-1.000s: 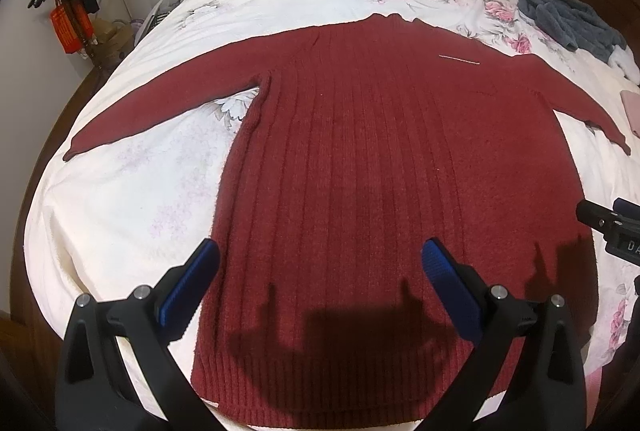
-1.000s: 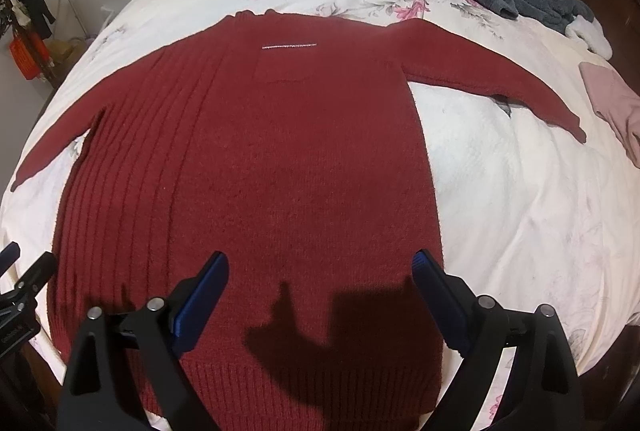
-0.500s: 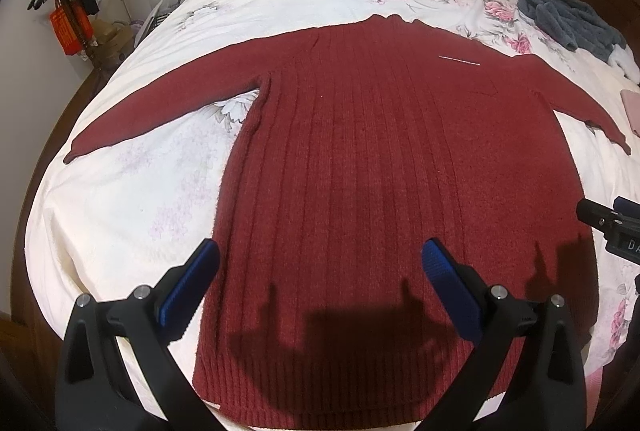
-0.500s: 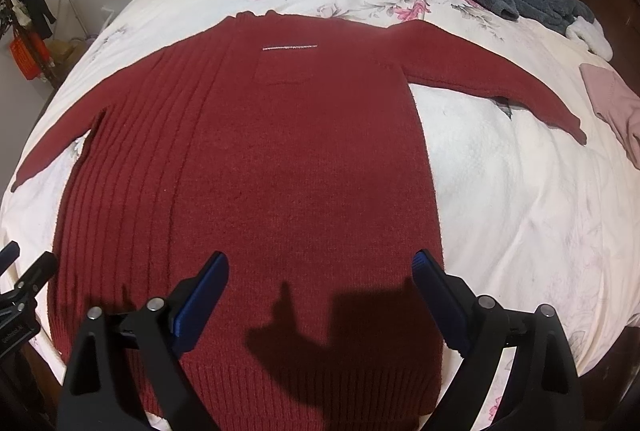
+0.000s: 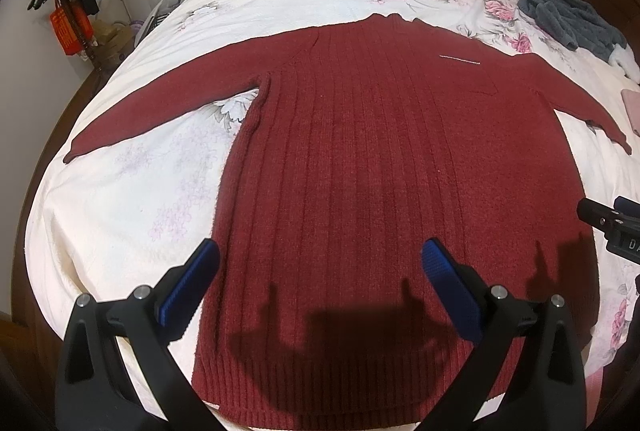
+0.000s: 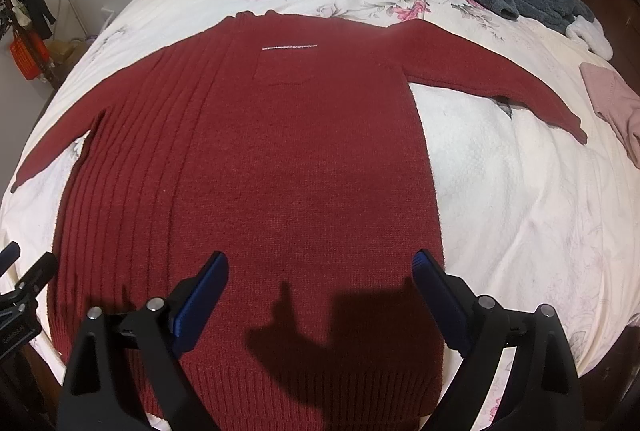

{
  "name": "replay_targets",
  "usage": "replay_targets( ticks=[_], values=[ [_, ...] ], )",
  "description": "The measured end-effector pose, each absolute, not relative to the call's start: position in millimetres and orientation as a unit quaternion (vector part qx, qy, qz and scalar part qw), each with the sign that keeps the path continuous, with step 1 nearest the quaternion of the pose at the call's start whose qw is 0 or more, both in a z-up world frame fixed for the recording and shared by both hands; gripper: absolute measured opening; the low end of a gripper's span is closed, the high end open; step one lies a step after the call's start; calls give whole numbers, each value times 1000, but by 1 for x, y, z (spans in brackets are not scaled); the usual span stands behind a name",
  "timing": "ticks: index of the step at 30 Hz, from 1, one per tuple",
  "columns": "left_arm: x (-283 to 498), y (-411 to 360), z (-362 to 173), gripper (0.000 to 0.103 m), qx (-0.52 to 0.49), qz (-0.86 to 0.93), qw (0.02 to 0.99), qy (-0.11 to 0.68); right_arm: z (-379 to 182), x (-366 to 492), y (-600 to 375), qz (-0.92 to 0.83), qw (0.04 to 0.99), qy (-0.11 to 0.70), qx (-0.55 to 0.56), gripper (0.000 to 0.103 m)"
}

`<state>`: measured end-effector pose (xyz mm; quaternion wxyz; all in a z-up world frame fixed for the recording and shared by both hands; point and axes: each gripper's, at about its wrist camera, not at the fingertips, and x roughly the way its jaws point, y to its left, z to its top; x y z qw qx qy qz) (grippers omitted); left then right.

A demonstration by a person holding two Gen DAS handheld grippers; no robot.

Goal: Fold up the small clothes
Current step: 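Grasp a red sweater sleeve cuff with the right tool and fold it across the body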

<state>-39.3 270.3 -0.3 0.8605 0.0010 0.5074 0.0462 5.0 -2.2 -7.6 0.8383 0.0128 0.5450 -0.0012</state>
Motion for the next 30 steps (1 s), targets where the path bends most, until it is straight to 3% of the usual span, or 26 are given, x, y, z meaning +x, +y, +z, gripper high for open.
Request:
replay_targets(
  ticks=[8,12,17,23,30],
  values=[
    [-24,263,-12,100,-9,19,863,505,-7,15,-28,22,848,528,42,93],
    [8,249,-14,100,-26,-3,865,501,0,38,-87,4,857,509,86,93],
    [67,209,-5,100,-44,-29,873,484,17,81,-184,-95,872,477,57,96],
    [125,149,9,100,-32,-51,890,452,8,137,-316,-185,846,494,79,96],
    [174,105,6,100,-29,-54,894,445,-36,178,-414,-192,799,552,143,89]
  ],
)
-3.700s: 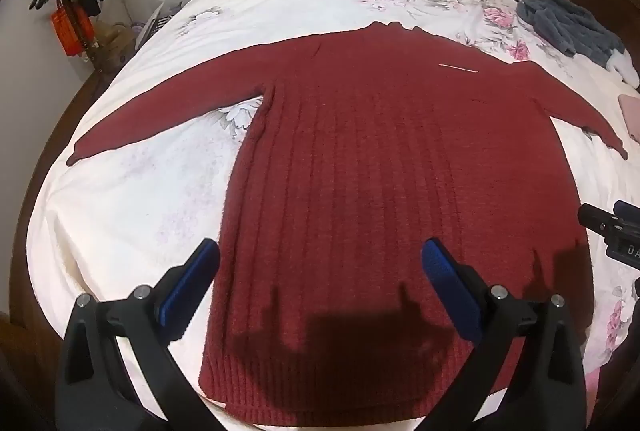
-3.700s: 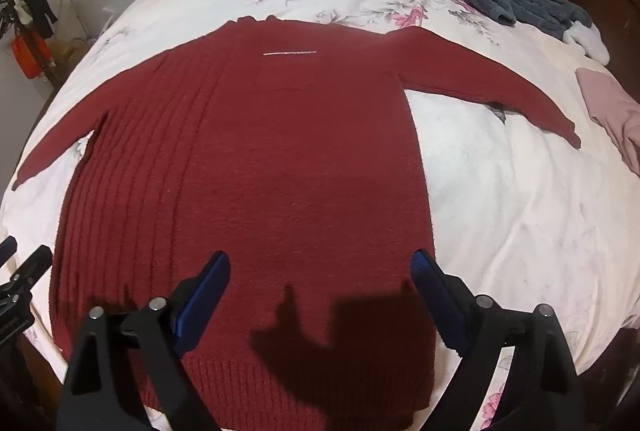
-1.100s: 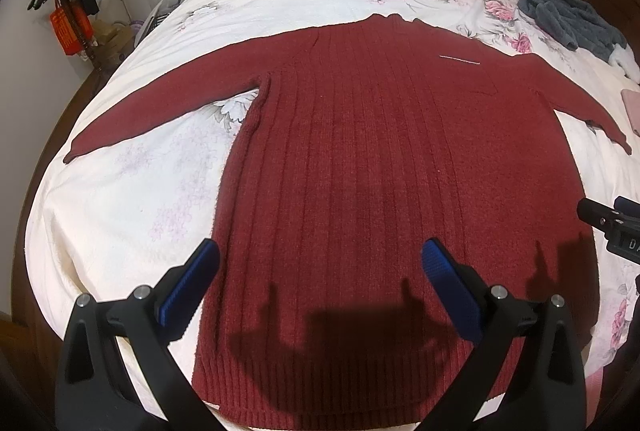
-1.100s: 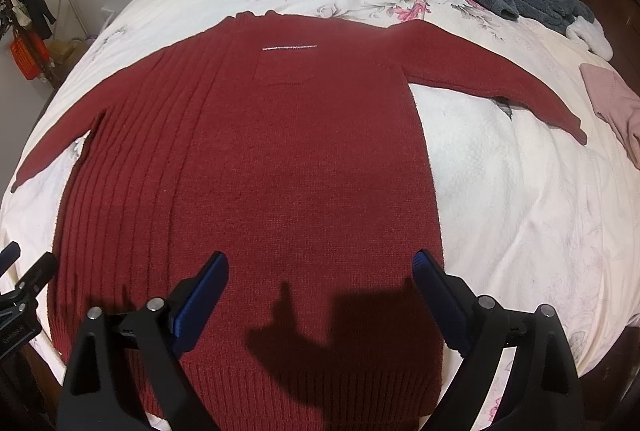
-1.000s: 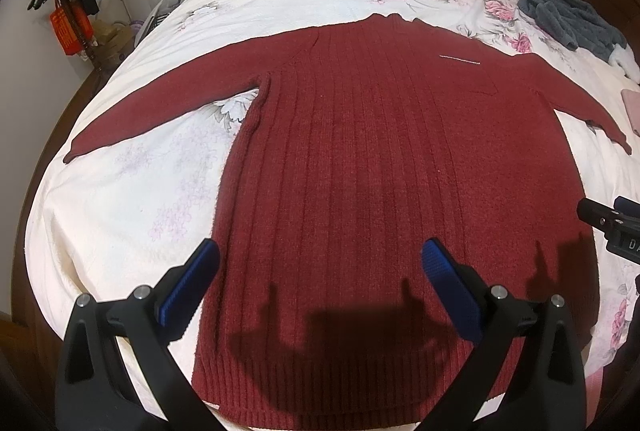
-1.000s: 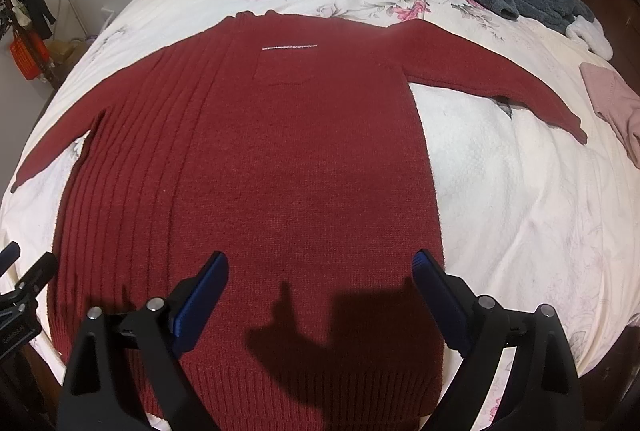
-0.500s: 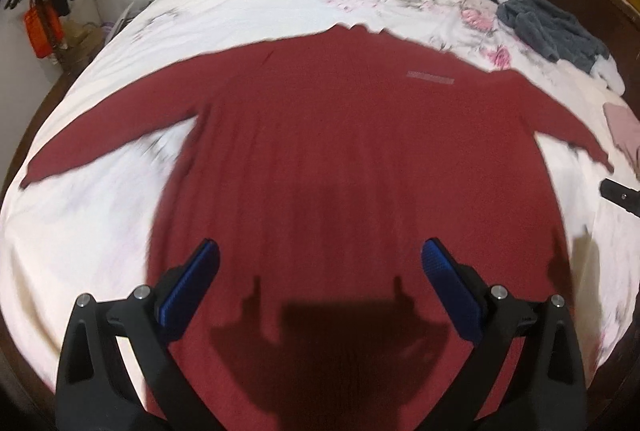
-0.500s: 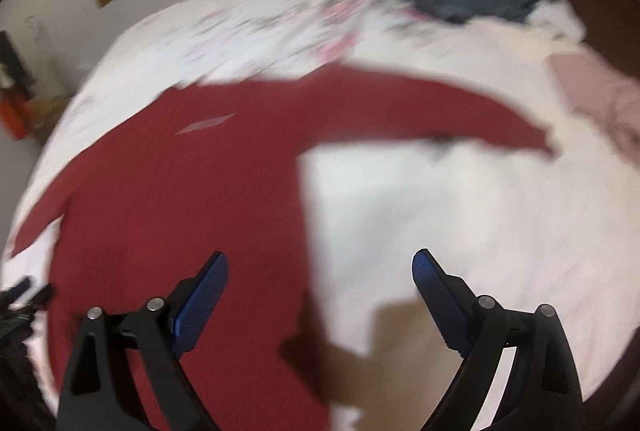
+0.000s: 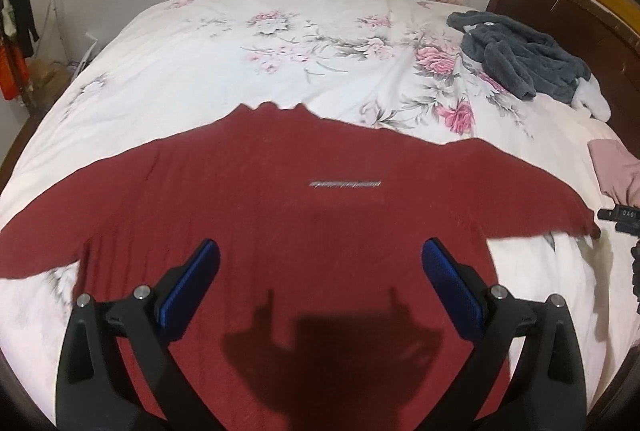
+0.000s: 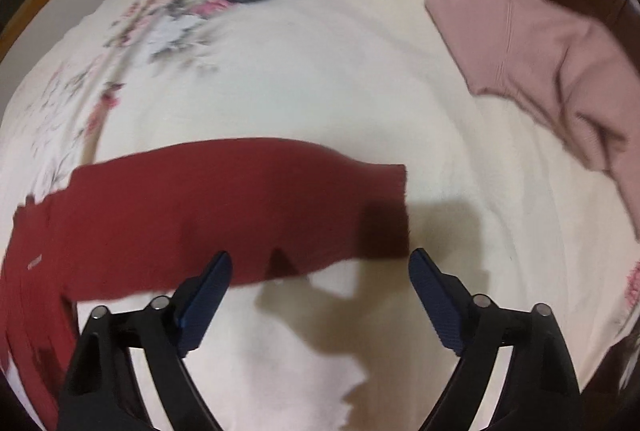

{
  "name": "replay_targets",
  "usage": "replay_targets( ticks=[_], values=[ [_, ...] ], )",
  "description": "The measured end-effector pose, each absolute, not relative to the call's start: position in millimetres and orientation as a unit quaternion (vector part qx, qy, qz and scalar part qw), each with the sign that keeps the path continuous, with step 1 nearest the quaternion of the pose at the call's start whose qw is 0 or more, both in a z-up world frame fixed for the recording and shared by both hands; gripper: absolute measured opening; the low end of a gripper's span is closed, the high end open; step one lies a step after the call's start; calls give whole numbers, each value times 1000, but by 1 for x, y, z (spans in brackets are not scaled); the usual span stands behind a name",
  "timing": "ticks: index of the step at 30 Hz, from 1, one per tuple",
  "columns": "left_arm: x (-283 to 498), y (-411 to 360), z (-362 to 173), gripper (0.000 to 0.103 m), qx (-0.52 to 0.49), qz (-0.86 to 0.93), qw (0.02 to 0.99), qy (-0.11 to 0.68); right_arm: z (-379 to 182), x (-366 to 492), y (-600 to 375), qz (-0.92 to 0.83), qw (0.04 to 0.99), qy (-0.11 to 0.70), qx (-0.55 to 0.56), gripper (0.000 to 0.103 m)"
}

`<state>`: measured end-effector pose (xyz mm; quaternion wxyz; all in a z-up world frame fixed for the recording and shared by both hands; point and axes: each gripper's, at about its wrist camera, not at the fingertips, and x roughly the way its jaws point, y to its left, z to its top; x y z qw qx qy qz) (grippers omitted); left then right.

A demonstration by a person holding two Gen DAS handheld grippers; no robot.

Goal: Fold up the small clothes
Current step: 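Grasp a red sweater sleeve cuff with the right tool and fold it across the body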

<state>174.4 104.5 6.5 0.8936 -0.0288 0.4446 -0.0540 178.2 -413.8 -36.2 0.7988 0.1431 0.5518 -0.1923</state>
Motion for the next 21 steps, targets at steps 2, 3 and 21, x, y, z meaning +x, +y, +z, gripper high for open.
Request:
replay_targets(
  ticks=[2,3,21],
  values=[
    [184,97,1,100,-29,-50,892,448,-48,184,-429,-193,789,560,160,88],
    [187,96,-1,100,-30,-48,892,449,-55,187,-433,-194,784,567,162,88],
    [193,109,-24,100,-19,-29,884,465,-55,196,-418,-145,808,547,162,5]
  ],
)
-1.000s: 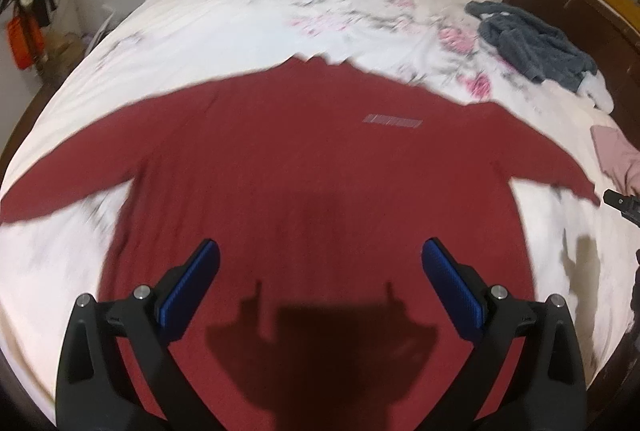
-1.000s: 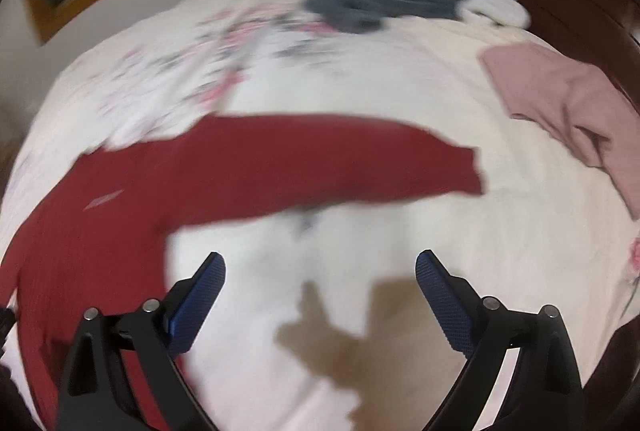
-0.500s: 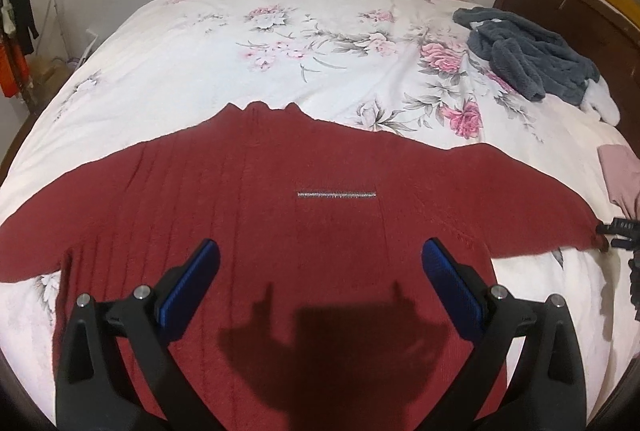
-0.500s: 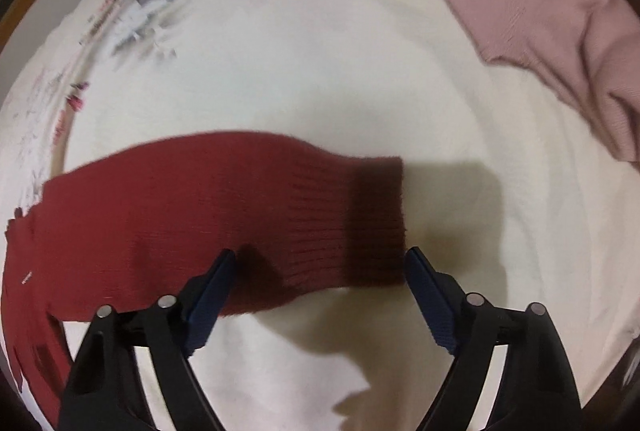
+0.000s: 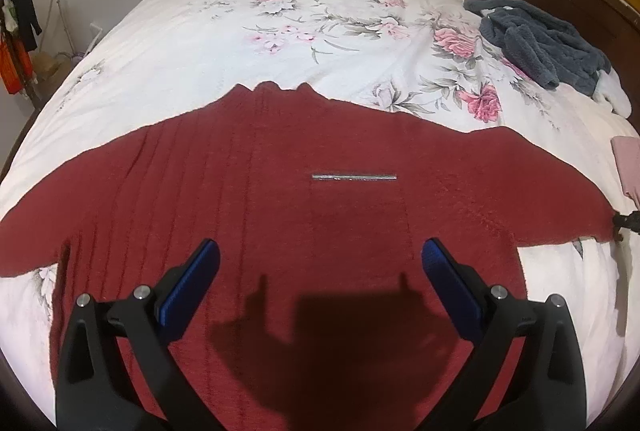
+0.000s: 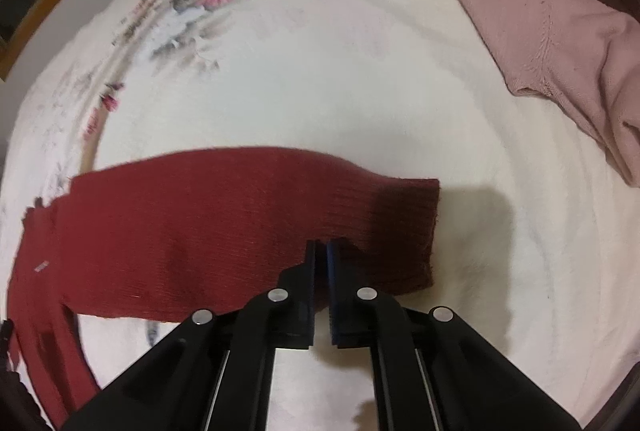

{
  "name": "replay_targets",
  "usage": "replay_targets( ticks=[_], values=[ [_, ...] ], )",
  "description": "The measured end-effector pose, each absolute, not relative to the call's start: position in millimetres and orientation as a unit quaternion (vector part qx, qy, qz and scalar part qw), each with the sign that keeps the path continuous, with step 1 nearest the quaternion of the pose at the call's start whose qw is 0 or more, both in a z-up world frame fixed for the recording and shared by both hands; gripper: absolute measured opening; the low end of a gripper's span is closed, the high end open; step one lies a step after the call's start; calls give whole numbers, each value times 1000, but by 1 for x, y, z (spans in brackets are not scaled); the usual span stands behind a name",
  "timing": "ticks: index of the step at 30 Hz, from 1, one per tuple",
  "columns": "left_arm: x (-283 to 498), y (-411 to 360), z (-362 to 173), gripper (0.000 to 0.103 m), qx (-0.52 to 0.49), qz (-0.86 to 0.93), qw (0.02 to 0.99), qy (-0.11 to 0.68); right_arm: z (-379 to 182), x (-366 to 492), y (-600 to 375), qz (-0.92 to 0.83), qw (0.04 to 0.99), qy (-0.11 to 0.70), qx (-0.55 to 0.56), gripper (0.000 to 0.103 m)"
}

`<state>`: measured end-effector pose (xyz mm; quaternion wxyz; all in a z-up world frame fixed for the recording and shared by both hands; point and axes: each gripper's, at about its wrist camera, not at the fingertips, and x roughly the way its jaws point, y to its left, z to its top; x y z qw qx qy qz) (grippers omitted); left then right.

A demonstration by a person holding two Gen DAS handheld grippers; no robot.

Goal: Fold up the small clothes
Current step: 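Grasp a red sweater sleeve cuff with the right tool and fold it across the body, then grasp the other sleeve cuff with the left tool and fold it across the body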

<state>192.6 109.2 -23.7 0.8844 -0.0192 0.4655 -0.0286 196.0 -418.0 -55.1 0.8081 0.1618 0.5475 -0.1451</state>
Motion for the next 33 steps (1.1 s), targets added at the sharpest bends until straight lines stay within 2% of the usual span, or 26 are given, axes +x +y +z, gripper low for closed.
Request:
replay_targets(
  ticks=[7,15,25,32,33],
  values=[
    [194,134,-27,100,-33,-9,881,473,-26,199,-395,-98,835,507,187,4],
    [191,152,-30,100,-37,-4,878,478,-7,220,-292,20,850,501,160,4],
    [187,179,-37,100,-52,5,874,483,-19,237,-149,158,830,512,157,0],
    [185,192,-41,100,-56,0,871,488,-27,235,-126,164,823,521,154,0],
    [185,193,-42,100,-58,-2,870,489,-26,234,-129,160,823,522,154,4]
  ],
)
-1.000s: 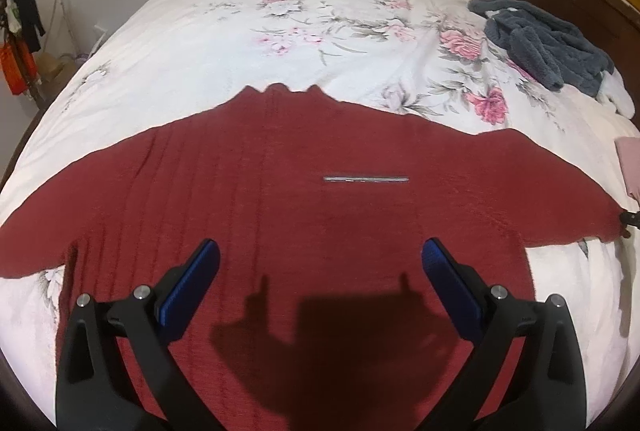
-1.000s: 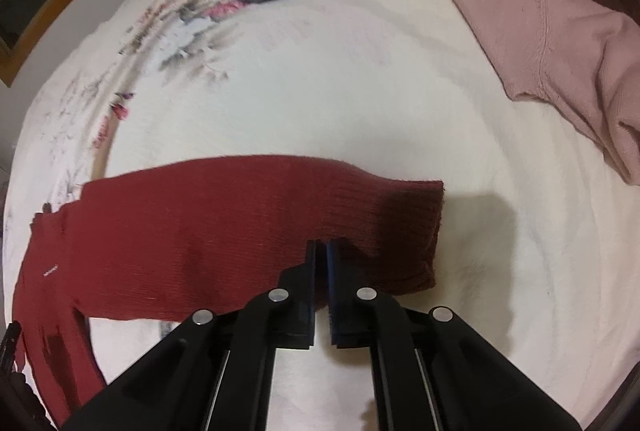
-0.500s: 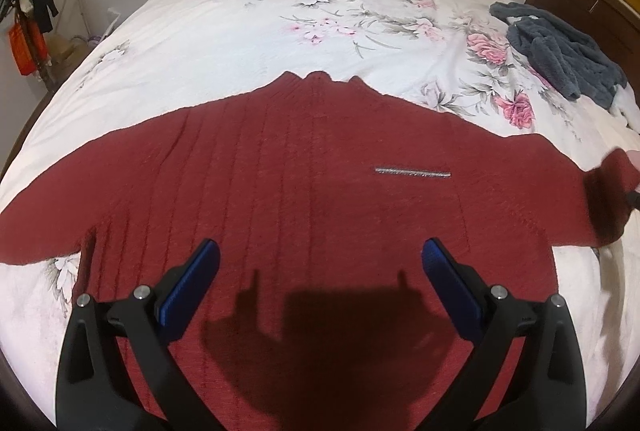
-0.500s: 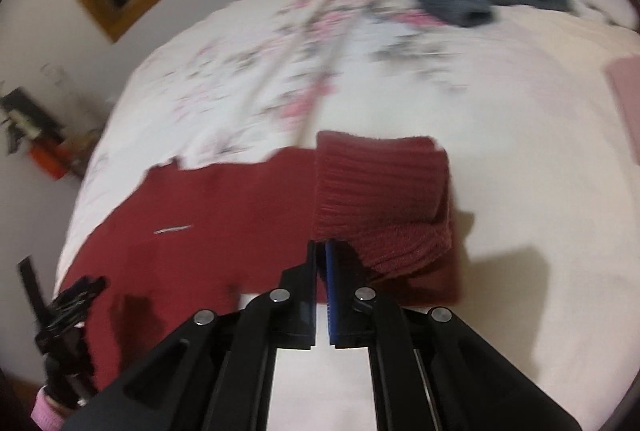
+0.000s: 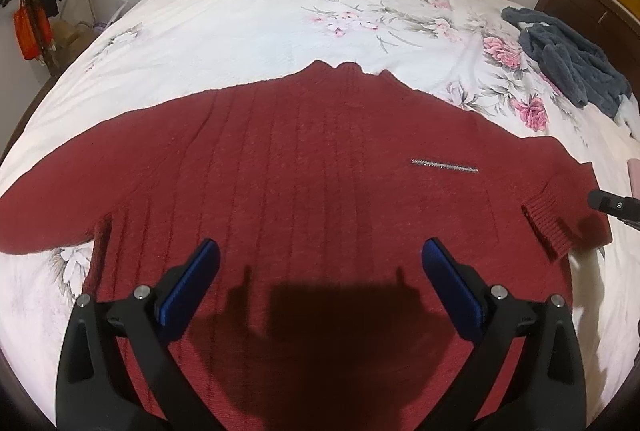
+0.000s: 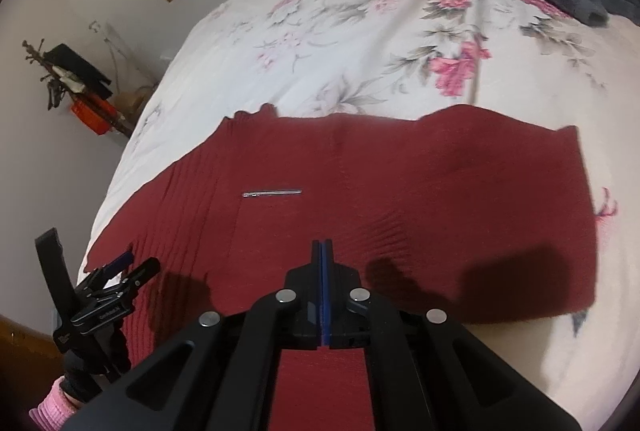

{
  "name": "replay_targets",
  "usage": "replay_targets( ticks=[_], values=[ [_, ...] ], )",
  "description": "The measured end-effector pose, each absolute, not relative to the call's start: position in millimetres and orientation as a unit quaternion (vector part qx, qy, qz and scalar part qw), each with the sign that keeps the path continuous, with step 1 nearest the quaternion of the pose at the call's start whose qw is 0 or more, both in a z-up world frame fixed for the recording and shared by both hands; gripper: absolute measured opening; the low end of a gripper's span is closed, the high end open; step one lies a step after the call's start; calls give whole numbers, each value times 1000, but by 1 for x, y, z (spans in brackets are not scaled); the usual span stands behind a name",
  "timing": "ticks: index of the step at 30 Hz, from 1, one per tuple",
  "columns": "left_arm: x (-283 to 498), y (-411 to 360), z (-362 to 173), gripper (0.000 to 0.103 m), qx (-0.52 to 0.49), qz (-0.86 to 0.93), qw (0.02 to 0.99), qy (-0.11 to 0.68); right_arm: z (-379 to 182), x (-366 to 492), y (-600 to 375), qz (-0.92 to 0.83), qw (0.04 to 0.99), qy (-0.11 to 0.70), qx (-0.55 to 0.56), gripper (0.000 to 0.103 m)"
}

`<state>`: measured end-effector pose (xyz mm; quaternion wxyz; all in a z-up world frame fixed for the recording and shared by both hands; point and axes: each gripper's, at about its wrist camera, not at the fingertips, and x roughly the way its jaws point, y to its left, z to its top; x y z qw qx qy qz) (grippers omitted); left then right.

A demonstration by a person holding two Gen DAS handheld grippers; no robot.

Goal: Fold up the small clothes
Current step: 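Grasp the other sleeve cuff with the left tool and fold it across the body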

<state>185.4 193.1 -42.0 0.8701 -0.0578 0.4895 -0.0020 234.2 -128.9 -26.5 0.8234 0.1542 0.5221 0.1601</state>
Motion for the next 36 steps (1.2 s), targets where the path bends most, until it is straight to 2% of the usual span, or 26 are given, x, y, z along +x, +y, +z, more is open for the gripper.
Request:
replay_targets(
  ticks=[6,13,22,23,27,29,30,33,36],
  values=[
    [189,168,-47,100,-102,-57,853,509,-28,215,-168,125,828,523,157,12],
    [204,81,-73,100,-170,-175,789,564,-57,185,-216,97,815,541,181,13],
    [233,1,-102,98,-218,-215,746,592,-57,152,-234,101,827,529,162,17],
    [235,-3,-101,93,-218,-217,745,592,-56,149,-235,102,828,528,161,18],
    [237,-12,-99,42,-222,-226,735,599,-58,146,-238,97,831,525,155,19],
    [239,-10,-101,29,-233,-218,735,599,-60,145,-239,95,831,525,157,19],
    [240,-7,-101,19,-243,-220,732,597,-61,145,-239,94,830,525,160,19],
    [236,-1,-96,9,-267,-230,730,586,-61,145,-238,93,830,525,162,19],
    [228,9,-78,8,-264,-240,751,556,-59,145,-236,91,832,525,154,20]
  ],
)
